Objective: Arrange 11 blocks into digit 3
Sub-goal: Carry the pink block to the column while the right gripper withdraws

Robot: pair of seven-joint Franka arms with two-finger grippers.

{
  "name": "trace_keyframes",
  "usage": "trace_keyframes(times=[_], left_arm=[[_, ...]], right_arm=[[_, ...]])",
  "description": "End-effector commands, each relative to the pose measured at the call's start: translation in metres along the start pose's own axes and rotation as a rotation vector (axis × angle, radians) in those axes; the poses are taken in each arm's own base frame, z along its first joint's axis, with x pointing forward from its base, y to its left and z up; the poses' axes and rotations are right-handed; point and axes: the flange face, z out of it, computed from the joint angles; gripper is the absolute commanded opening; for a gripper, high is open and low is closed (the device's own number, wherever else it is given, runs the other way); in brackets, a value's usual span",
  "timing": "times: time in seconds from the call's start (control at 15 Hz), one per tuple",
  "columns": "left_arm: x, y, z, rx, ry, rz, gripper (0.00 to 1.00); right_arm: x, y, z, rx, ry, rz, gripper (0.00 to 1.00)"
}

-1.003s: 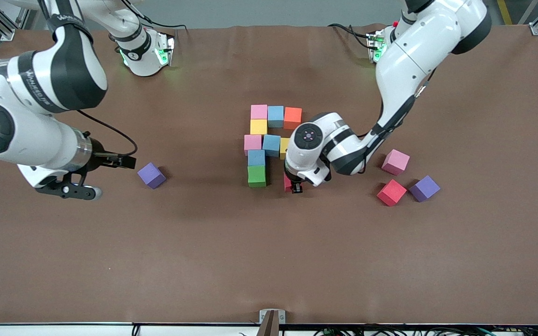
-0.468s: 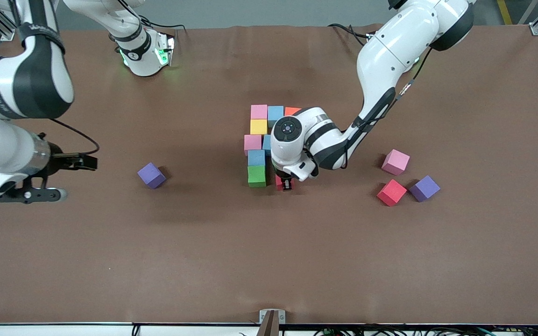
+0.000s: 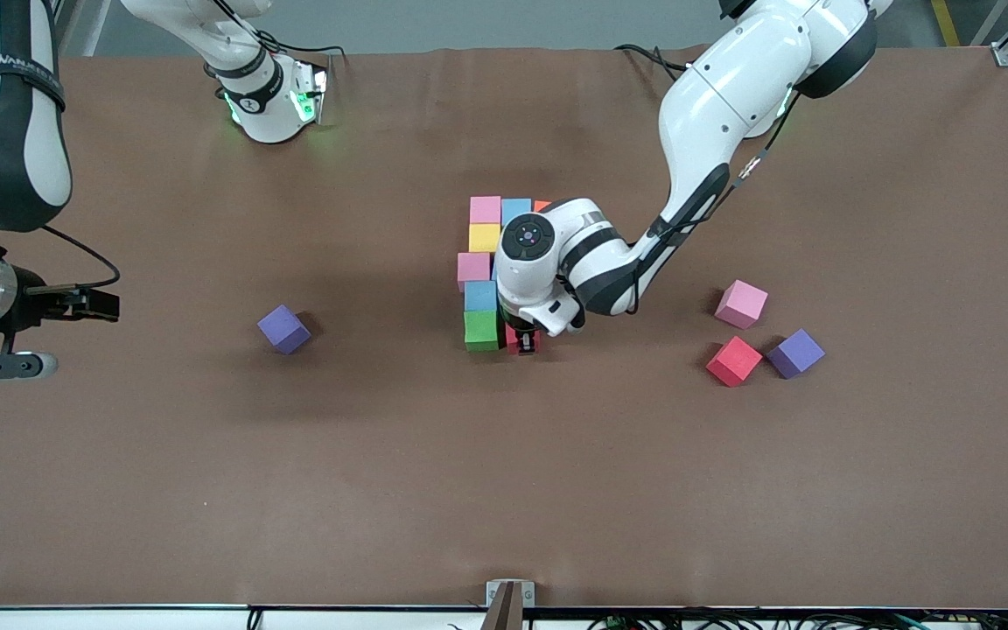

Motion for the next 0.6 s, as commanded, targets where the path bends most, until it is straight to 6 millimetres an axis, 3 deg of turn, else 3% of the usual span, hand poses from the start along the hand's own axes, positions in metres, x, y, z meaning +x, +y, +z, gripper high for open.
trace_keyframes(times=[0.0, 0.2, 0.27, 0.33, 0.4, 0.53], left_arm=[[-0.017, -0.015, 0.027, 0.036, -0.033, -0.013, 0.28], [-0.017, -0.015, 0.027, 0.036, -0.033, -0.008, 0.30], [-0.017, -0.014, 0.026, 0.034, -0.033, 0.001, 0.44], [-0.016, -0.012, 0.023, 0.026, -0.034, -0.001, 0.85], [-0.018, -0.012, 0.018, 0.017, -0.031, 0.009, 1.00], [-0.009, 0.001, 0.008, -0.002, -0.030, 0.012, 1.00]], right_arm=[[-0.007, 0.003, -0.011, -0.017, 0.014, 0.013, 1.00], [-0.009, 0.014, -0.008, 0.055, 0.013, 0.030, 1.00], [-0.007, 0.009, -0.011, 0.050, 0.020, 0.024, 1.00], [-0.007, 0.005, -0.015, 0.044, 0.029, 0.018, 1.00], [-0.007, 0.005, -0.022, 0.046, 0.041, 0.016, 1.00], [-0.008, 0.007, -0.033, 0.053, 0.063, 0.021, 1.00]])
